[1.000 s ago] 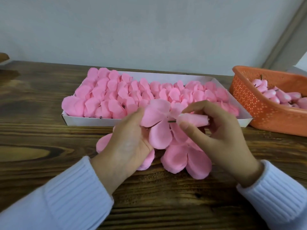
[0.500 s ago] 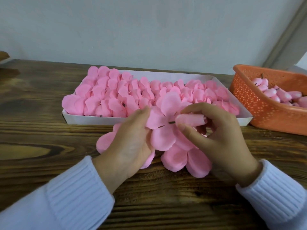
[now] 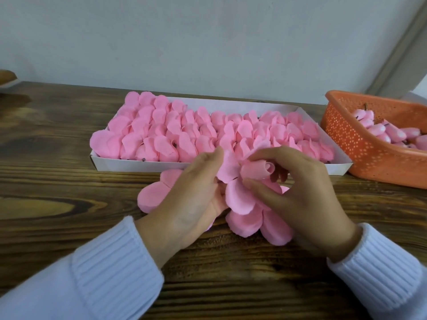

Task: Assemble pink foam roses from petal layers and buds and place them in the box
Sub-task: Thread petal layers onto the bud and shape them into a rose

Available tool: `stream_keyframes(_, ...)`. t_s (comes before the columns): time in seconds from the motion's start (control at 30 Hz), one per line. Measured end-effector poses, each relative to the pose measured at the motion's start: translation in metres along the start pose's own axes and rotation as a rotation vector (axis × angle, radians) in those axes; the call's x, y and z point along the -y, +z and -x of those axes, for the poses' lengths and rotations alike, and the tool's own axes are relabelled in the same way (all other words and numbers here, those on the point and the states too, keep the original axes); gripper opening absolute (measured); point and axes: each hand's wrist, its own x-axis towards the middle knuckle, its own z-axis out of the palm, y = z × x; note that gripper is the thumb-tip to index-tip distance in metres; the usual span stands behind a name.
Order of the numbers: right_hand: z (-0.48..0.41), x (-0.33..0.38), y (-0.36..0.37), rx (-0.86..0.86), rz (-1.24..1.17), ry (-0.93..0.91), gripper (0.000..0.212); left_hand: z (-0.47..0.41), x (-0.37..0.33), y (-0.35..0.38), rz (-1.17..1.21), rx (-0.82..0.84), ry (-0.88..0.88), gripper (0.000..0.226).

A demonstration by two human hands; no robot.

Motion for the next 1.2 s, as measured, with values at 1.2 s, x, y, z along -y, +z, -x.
stream_keyframes(1.2, -0.002, -0.003, -0.004, -0.092, -0.507, 0.45, 0.004, 0.0, 0.012, -0.011, -0.563, 0.166, 0.165, 0.032)
